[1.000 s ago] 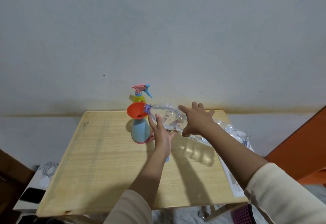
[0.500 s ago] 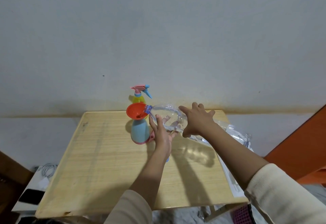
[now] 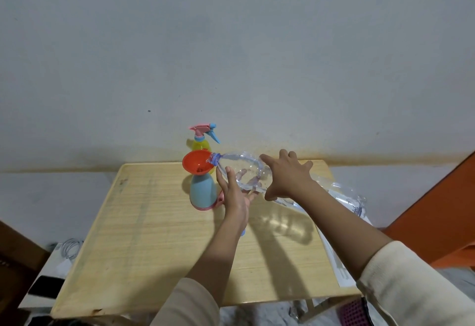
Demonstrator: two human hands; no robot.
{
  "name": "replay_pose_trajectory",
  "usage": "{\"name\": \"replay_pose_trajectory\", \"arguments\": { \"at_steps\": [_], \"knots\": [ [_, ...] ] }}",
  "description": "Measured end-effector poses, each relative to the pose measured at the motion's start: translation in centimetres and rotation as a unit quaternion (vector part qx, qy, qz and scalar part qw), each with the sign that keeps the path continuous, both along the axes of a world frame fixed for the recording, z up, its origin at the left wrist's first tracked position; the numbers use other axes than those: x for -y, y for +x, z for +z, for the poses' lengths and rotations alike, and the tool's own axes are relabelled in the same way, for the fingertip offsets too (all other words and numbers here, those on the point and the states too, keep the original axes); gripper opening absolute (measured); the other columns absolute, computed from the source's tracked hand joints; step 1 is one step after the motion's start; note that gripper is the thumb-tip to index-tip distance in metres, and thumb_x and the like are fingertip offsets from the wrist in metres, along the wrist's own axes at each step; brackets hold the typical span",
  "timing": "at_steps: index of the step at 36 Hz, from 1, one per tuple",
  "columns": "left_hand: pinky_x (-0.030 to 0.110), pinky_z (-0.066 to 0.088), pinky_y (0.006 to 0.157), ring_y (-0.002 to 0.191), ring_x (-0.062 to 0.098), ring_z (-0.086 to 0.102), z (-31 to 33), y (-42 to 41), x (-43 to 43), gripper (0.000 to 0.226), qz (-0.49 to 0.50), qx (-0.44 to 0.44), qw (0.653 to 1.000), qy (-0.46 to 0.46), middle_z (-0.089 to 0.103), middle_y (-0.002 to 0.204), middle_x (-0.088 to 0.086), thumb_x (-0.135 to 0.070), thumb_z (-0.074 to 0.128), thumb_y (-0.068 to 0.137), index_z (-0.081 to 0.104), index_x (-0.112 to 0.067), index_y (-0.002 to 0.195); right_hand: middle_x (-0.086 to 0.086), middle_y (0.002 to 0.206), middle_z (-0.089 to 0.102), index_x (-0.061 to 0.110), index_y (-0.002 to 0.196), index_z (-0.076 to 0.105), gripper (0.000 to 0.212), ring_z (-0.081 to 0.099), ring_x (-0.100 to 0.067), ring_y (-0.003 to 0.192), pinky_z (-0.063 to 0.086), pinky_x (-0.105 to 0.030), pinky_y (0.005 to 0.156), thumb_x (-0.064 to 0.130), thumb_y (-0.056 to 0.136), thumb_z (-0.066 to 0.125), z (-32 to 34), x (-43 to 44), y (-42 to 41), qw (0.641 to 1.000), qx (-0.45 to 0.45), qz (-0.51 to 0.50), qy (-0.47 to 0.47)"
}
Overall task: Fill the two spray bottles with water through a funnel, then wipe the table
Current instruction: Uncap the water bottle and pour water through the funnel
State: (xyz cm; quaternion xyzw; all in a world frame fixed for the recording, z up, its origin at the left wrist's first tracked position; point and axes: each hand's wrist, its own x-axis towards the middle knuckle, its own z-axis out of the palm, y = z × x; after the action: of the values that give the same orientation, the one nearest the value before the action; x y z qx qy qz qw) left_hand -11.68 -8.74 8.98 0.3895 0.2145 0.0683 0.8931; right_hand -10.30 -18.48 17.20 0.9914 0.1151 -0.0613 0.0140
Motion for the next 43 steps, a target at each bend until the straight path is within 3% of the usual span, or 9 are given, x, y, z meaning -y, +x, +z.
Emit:
{"name": "replay_pose_trajectory", "arguments": {
  "at_steps": [11,17,20,24,28,32,35,41,43],
  "knots": [
    [0.048,0.05,0.09,0.098,0.024,0.067,0.2,0.2,-0.1,0.05,-0.006,0.008,0.997,0.081,0.059,0.119,0.0,-0.047,0.042,0.096,0.02,-0.047,0.141,-0.006,0.125,0.033,0.037,0.139,0.022,0.093,0.03,-0.027,0.122,0.033,-0.047,0.087,0.034,0.062,0.074,-1.8,1.4,0.2,0.996,-0.017,-0.019,0.088],
    [0.04,0.054,0.078,0.115,0.019,0.059,1.1,0.9,-0.3,0.052,-0.026,0.046,0.982,0.182,0.048,0.138,0.005,-0.044,0.046,0.095,0.02,-0.051,0.14,-0.004,0.122,0.034,0.041,0.143,0.018,0.102,0.031,-0.024,0.123,0.034,-0.045,0.09,0.042,0.06,0.077,-3.2,2.8,0.4,0.979,-0.014,-0.039,0.198],
    [0.049,0.052,0.088,0.1,0.021,0.066,1.9,1.2,0.3,0.053,-0.039,0.079,0.971,0.224,0.044,0.14,0.003,-0.04,0.048,0.095,0.02,-0.053,0.139,-0.001,0.111,0.034,0.042,0.144,0.017,0.103,0.035,-0.023,0.117,0.036,-0.045,0.093,0.041,0.061,0.077,-4.0,3.8,0.6,0.964,-0.01,-0.047,0.26],
    [0.033,0.052,0.08,0.113,0.026,0.059,3.0,1.8,1.9,0.055,-0.051,0.101,0.95,0.291,0.049,0.121,-0.012,-0.042,0.051,0.094,0.018,-0.059,0.135,-0.001,0.107,0.037,0.042,0.144,0.02,0.104,0.04,-0.02,0.113,0.037,-0.043,0.091,0.038,0.059,0.08,-5.1,5.5,1.1,0.936,0.014,-0.051,0.348],
    [0.042,0.046,0.098,0.12,0.021,0.052,4.3,2.4,3.6,0.057,-0.054,0.133,0.93,0.338,0.047,0.123,-0.004,-0.058,0.058,0.076,0.025,-0.07,0.12,-0.001,0.099,0.042,0.043,0.143,0.024,0.106,0.045,-0.017,0.102,0.044,-0.043,0.09,0.04,0.052,0.077,-6.2,7.1,1.8,0.9,0.044,-0.051,0.431],
    [0.041,0.043,0.103,0.124,0.001,0.04,5.0,3.2,5.3,0.056,-0.052,0.179,0.893,0.41,0.042,0.13,-0.01,-0.051,0.058,0.079,0.025,-0.073,0.119,-0.007,0.103,0.051,0.033,0.145,0.026,0.107,0.046,-0.011,0.093,0.035,-0.005,0.08,0.021,0.057,0.085,-7.1,8.2,3.0,0.868,0.069,-0.035,0.491],
    [0.031,0.04,0.102,0.115,-0.016,0.038,4.9,3.8,6.2,0.062,-0.067,0.19,0.869,0.452,0.036,0.125,-0.031,-0.044,0.059,0.086,0.023,-0.061,0.133,-0.004,0.109,0.054,0.027,0.145,0.028,0.105,0.049,-0.008,0.095,0.032,0.004,0.076,0.018,0.058,0.087,-7.5,8.7,4.0,0.851,0.079,-0.038,0.518],
    [0.004,0.032,0.092,0.112,-0.022,0.035,4.9,4.7,7.6,0.066,-0.078,0.192,0.847,0.49,0.037,0.126,-0.013,-0.032,0.06,0.091,0.02,-0.049,0.14,-0.002,0.123,0.056,0.022,0.143,0.034,0.104,0.052,-0.01,0.102,0.037,-0.007,0.082,0.039,0.054,0.084,-7.7,9.5,5.2,0.831,0.059,-0.037,0.552],
    [0.008,0.033,0.092,0.11,-0.021,0.036,4.8,4.9,7.8,0.066,-0.082,0.183,0.848,0.491,0.036,0.127,-0.011,-0.033,0.06,0.091,0.02,-0.051,0.139,-0.002,0.124,0.056,0.023,0.142,0.035,0.107,0.053,-0.012,0.105,0.04,-0.015,0.087,0.053,0.047,0.076,-7.8,9.6,5.5,0.825,0.045,-0.038,0.562]
  ]
}}
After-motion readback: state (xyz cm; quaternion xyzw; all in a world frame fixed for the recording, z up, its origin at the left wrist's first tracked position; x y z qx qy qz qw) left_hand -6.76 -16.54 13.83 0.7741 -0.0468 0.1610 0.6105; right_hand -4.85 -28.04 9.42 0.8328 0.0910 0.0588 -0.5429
